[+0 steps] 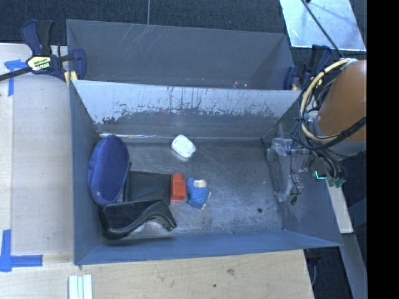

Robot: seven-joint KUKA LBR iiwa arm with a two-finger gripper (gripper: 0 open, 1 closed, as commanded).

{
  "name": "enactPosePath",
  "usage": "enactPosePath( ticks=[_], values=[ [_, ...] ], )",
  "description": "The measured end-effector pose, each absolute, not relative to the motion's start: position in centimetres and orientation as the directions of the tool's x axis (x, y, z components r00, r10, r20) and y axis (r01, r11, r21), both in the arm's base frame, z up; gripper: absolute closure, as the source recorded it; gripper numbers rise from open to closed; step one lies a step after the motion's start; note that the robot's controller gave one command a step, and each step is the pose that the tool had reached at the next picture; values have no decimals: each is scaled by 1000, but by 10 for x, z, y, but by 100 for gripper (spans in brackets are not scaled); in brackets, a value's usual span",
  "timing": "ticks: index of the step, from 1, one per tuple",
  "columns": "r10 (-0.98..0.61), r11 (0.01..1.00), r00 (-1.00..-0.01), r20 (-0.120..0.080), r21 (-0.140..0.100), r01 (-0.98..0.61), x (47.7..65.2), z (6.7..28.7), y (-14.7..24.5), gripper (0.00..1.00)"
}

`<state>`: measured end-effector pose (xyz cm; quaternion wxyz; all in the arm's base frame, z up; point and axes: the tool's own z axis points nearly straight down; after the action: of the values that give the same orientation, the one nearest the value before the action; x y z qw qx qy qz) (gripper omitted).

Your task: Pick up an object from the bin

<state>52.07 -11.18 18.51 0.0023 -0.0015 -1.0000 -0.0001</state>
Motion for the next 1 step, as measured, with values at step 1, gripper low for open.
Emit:
enactPosePath(
  ticks=[1],
  values=[
    [-129, 992, -992, -7, 2, -129, 551, 178, -1, 0]
  ],
)
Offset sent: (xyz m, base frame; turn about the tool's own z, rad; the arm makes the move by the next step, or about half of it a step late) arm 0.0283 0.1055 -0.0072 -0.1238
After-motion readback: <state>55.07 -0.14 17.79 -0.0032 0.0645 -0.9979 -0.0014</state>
